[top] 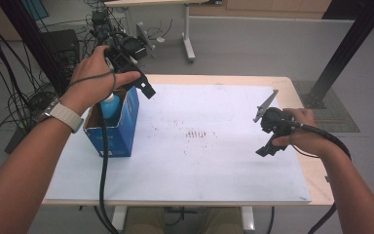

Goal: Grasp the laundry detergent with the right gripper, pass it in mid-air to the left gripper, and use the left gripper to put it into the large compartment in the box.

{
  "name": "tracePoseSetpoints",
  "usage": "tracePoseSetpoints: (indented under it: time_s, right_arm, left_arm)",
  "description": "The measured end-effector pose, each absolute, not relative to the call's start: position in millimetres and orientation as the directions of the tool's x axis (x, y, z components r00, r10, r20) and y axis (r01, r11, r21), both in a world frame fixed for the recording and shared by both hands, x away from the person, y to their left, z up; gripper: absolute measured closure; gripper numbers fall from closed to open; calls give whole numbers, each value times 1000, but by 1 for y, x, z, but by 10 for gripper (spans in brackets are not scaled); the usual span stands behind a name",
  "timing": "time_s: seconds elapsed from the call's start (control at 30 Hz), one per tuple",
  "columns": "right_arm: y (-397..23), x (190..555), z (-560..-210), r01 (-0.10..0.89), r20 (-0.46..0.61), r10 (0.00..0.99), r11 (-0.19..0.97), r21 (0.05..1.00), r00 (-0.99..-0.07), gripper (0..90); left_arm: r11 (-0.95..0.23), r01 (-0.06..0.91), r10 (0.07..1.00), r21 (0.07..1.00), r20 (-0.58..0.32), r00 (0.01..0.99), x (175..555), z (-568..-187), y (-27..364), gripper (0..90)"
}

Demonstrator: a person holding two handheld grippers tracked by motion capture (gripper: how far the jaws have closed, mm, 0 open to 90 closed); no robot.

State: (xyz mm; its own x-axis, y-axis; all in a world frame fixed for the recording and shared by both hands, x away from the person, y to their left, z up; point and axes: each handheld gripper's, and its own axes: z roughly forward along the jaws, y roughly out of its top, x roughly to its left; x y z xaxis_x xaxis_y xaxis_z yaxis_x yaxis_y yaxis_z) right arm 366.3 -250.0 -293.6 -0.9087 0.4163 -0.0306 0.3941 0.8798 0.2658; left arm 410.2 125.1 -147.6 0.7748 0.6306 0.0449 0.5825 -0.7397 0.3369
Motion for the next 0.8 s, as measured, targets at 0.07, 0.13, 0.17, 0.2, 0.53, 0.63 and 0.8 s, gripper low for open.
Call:
tracePoseSetpoints:
  time_s: [0.07,0.13,0.17,0.2,0.53,0.63,0.8]
  right_arm:
    - [-249,366,-293,395,-29,418,879,267,-908,113]
    - [-249,366,-293,394,-31,417,880,266,-909,113]
    - [-248,366,-292,393,-31,416,880,267,-909,113]
    - [-248,366,-292,390,-31,413,881,266,-910,113]
    - [-247,366,-292,397,-32,419,879,263,-907,114]
    - [-247,365,-292,401,-31,423,878,263,-906,114]
    - [-249,364,-291,408,-34,431,874,262,-902,114]
  left_arm:
    - [-757,562,607,333,40,794,409,-149,119,72]
    - [-771,543,586,333,37,809,408,-150,114,72]
    - [-779,532,574,332,36,818,407,-150,112,73]
    - [-787,521,562,331,37,826,407,-151,109,74]
    - [-849,406,441,337,29,897,402,-163,91,73]
    - [-860,385,418,333,27,908,401,-167,87,73]
    - [-879,345,377,329,40,925,399,-174,79,73]
